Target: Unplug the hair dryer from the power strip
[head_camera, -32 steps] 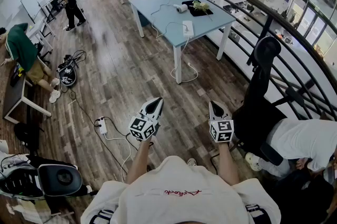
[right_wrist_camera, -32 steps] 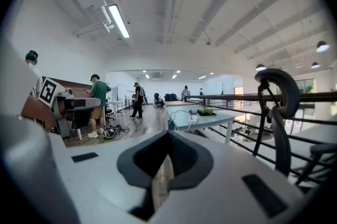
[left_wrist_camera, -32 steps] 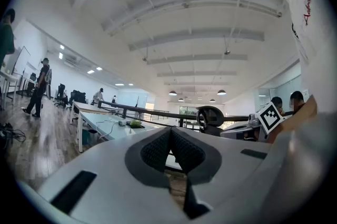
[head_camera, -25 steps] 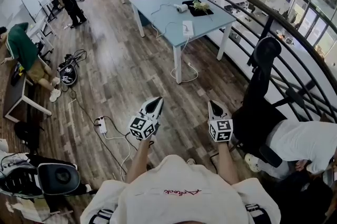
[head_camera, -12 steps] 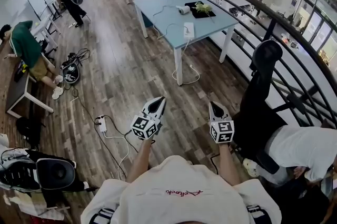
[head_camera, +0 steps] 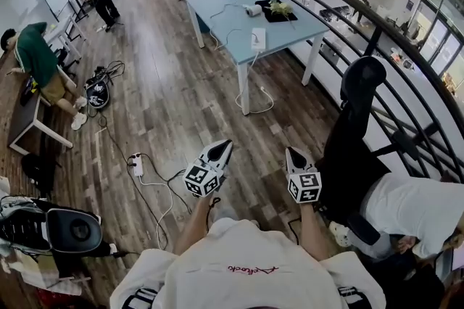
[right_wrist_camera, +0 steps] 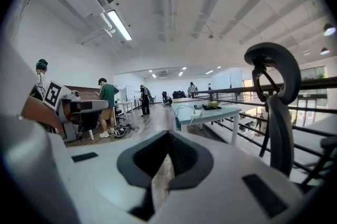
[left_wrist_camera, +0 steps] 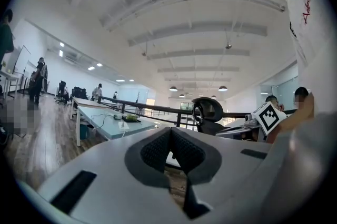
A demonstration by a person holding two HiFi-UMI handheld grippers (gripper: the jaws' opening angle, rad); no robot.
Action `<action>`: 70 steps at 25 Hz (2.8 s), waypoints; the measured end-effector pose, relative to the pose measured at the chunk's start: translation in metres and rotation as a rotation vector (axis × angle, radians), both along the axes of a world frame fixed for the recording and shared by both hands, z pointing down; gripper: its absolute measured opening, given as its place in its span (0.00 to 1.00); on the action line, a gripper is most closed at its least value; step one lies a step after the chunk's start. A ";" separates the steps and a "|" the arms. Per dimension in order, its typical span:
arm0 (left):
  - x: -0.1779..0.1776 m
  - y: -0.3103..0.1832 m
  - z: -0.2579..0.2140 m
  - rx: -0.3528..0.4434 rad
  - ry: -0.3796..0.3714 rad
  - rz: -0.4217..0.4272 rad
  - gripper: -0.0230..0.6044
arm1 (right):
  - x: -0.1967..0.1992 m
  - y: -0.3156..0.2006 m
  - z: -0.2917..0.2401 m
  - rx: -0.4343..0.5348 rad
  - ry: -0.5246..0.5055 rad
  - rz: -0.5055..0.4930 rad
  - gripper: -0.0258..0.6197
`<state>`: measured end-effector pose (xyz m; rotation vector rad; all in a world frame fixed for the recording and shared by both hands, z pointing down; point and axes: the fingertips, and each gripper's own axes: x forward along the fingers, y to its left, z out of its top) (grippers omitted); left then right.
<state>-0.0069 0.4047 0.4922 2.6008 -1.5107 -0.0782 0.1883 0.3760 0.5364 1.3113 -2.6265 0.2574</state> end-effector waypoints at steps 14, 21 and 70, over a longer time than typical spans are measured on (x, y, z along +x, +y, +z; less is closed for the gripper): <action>0.010 -0.038 0.000 0.003 -0.009 0.016 0.05 | 0.008 -0.030 0.005 -0.010 -0.046 0.007 0.07; 0.000 -0.080 0.003 0.011 0.003 0.019 0.05 | -0.004 -0.071 0.007 -0.004 -0.037 0.013 0.07; -0.150 -0.417 0.008 -0.007 0.080 0.124 0.05 | -0.154 -0.384 0.004 -0.018 0.054 0.102 0.07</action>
